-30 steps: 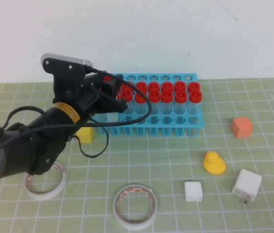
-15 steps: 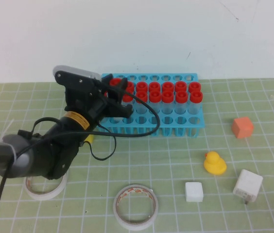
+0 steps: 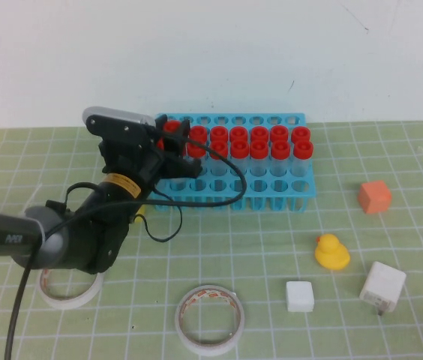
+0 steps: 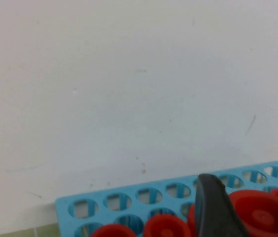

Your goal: Place the test tubes

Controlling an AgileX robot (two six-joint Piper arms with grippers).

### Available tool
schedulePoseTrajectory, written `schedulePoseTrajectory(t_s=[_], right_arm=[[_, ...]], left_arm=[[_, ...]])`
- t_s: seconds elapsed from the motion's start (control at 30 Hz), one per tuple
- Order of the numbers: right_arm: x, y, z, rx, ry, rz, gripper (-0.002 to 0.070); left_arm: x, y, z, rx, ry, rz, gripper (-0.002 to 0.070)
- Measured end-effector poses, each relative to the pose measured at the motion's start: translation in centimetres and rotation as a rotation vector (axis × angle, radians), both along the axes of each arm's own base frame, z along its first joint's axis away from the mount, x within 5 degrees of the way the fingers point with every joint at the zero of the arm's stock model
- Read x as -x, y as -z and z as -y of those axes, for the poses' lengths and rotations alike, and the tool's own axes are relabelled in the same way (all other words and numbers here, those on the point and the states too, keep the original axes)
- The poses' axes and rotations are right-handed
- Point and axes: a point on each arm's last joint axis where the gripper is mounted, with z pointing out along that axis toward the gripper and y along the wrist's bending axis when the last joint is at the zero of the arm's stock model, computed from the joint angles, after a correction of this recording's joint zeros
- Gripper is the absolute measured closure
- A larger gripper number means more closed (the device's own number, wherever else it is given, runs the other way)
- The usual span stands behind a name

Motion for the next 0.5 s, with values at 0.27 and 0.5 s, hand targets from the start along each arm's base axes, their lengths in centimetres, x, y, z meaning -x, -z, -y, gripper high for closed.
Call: schedulePoseTrajectory(t_s=[0.27,0.5], right_arm=[[0.0,0.0,0.0,0.0,0.0,0.0,0.0678],[0.0,0.0,0.0,0.001,0.0,0.001,0.0678]], left_arm=[[-0.4,-0.1,-0.6,0.011,-0.032,0.007,0.0412],[-0.5,1.0,-0.4,0.011,-0.015,-0.009,0.0412]])
